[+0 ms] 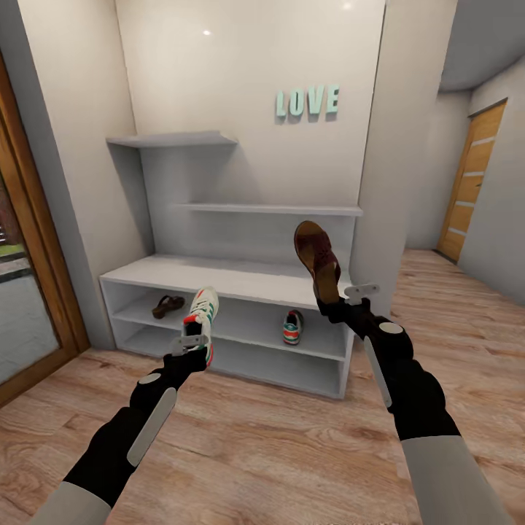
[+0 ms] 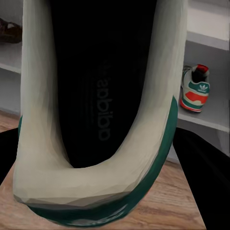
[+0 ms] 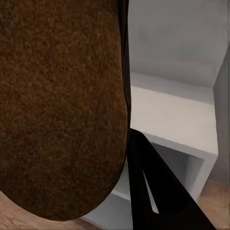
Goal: Pick up the two gym shoes and the two sandals from the corridor floor and place them onto the hallstand (shoe rack) in the corridor, making sure they are on the rack and not on the floor. Arrange them so the two gym shoes are next to each other and the two sandals are next to each other.
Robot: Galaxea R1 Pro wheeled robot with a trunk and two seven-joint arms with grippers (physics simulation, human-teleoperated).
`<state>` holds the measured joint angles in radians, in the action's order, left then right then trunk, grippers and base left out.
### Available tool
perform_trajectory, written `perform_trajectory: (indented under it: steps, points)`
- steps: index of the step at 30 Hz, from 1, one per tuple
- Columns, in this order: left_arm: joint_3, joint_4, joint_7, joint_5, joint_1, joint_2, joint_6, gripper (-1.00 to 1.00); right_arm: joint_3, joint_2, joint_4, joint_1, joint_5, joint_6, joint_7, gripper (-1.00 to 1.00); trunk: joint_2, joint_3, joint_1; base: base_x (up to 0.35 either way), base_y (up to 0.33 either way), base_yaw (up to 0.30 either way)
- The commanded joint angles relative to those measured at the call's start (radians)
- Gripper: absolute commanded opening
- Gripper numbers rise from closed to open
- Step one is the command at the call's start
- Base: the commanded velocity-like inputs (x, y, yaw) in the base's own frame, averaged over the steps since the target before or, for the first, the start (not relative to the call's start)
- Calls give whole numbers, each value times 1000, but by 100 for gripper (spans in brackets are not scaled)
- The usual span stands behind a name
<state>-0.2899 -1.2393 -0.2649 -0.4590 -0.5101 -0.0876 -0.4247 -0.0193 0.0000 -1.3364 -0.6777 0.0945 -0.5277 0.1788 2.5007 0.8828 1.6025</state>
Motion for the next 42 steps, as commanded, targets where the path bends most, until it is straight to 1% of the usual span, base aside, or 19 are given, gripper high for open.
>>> perform_trajectory:
  steps: [1,11,15,32,38,42]
  points:
    - [-3,-2,-10,-10,-1,-1,-2,-100,0,0,-1,-1,7,-6,4,-100,1,1,0,0,308,-253]
    - [-3,-2,-10,-10,-1,-1,-2,-100,-1,0,-1,0,7,-6,4,-100,1,-4,0,0,303,-253]
    - [-3,-2,-10,-10,0,-1,-2,-100,-1,0,-1,-1,7,-6,4,-100,1,-6,0,0,165,-253]
    - [-3,-2,-10,-10,-1,-1,-2,-100,0,0,-1,-1,7,-6,4,-100,1,-14,0,0,11,-247]
    - [-3,-2,-10,-10,-1,0,-2,-100,0,0,-1,-1,7,-6,4,-100,1,-14,0,0,0,-60]
    - [-3,-2,-10,-10,-1,12,-1,-100,-1,0,-1,-1,11,-6,3,-100,1,-14,0,0,0,-3]
